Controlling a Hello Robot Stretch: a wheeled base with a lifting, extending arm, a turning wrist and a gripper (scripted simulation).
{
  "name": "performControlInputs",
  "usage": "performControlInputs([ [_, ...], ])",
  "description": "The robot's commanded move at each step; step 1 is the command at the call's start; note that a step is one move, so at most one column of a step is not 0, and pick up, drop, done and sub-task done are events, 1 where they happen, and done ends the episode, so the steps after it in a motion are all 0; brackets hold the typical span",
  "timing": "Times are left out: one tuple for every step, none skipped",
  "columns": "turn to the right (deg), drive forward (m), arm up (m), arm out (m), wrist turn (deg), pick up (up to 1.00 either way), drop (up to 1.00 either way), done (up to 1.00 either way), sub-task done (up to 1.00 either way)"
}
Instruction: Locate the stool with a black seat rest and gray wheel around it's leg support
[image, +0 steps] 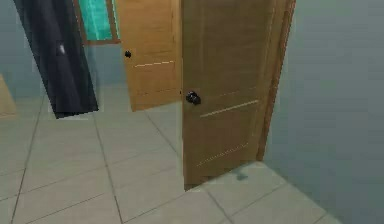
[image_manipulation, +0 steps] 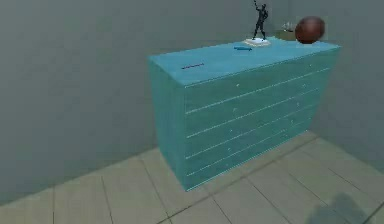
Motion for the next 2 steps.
performControlInputs([
  [-24.0, 0.00, 0.00, 0.00, 0.0, 0.00, 0.00, 0.00, 0.00],
  [0.0, 1.00, 0.00, 0.00, 0.0, 0.00, 0.00, 0.00, 0.00],
])
